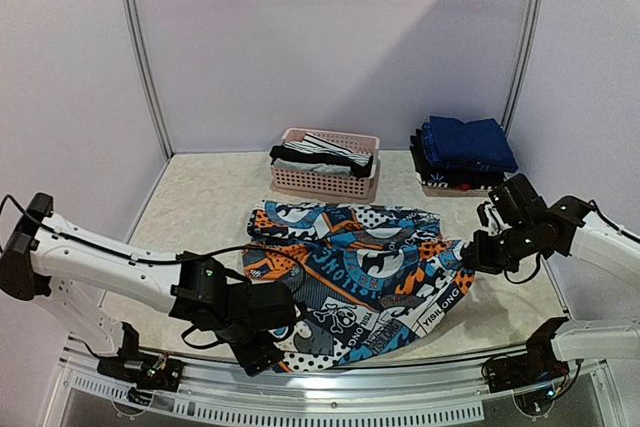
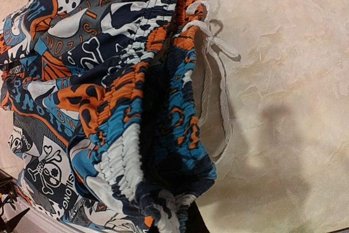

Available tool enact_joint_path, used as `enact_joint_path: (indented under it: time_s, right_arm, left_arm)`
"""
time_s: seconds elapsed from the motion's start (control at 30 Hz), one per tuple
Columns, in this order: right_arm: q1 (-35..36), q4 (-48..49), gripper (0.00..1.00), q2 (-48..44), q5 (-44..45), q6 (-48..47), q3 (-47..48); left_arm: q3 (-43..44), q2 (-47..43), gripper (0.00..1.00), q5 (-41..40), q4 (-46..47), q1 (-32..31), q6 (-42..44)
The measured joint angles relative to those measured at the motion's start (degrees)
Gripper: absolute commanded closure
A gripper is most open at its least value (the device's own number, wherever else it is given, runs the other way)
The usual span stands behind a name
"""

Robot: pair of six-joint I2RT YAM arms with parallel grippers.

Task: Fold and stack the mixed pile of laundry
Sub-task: Fold the crumpled shorts at the center of the board.

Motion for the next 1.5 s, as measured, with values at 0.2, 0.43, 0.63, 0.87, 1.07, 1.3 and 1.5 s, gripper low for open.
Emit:
enact_joint_path:
  time_s: [0.2,0.43,0.63,0.87,1.07,1.3,1.5]
  right_arm:
    - [0.0,0.6,1.0,-1.0,0.0,0.8,-1.4]
    - [0.0,1.7,1.0,-1.9,0.0,1.1,-1.9]
    - [0.0,2.4,1.0,-3.7,0.0,1.5,-3.2]
    - [0.0,3.0,1.0,-3.9,0.0,1.5,-3.4]
    - [0.0,3.0,1.0,-4.1,0.0,1.5,-3.4]
    - [0.0,1.5,1.0,-6.3,1.4,2.3,-3.2]
    - [0.0,-0.1,1.0,-6.8,3.6,3.0,-1.0]
  left_arm:
    - [-4.7,-6.8,0.14,2.5,2.4,-4.9,-3.3]
    - [-7.7,-3.8,0.27,4.5,10.4,-9.4,-5.1]
    - [-7.7,1.6,0.53,4.2,16.5,-10.2,-5.1]
    - [-7.3,5.0,0.87,2.6,20.1,-10.3,-4.8]
    - [-5.8,5.2,1.0,0.7,21.2,-10.3,-4.2]
    - [-1.3,0.9,1.0,-0.9,13.9,-10.3,-4.2]
    - [0.4,-8.5,1.0,-2.2,9.7,-7.5,-4.2]
